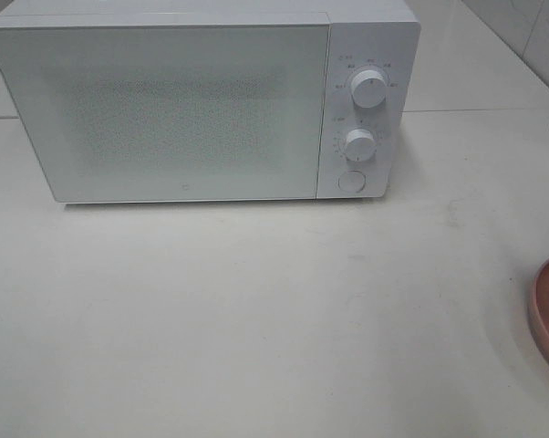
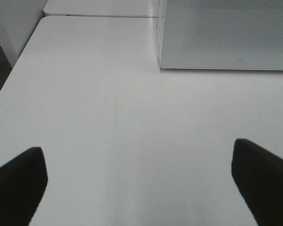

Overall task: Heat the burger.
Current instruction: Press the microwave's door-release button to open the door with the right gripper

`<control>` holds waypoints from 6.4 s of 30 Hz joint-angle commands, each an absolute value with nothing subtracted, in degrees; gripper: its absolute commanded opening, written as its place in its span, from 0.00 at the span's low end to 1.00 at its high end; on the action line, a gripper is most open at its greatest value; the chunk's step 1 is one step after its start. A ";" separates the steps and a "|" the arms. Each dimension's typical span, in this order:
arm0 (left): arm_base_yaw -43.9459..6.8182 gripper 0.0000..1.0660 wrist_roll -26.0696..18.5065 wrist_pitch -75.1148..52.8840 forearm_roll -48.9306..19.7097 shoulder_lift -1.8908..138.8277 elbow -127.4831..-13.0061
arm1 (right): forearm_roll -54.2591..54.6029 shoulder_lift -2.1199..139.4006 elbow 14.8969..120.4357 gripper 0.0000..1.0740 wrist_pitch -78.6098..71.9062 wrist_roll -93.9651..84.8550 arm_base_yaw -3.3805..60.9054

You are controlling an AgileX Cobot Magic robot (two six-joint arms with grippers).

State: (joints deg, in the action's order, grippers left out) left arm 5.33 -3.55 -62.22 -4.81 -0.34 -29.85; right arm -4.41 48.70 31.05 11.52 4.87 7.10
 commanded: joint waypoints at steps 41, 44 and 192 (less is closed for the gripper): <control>5.33 0.94 -3.72 -61.48 -5.16 -1.38 -29.68 | 34.61 81.19 14.78 0.70 -61.48 -18.74 29.34; 5.33 0.94 -3.72 -61.48 -5.16 -1.38 -29.68 | 37.13 83.77 14.78 0.70 -66.12 -18.68 32.72; 5.33 0.94 -3.72 -61.48 -5.16 -1.26 -29.68 | 39.94 122.61 50.94 0.01 -51.74 71.33 32.03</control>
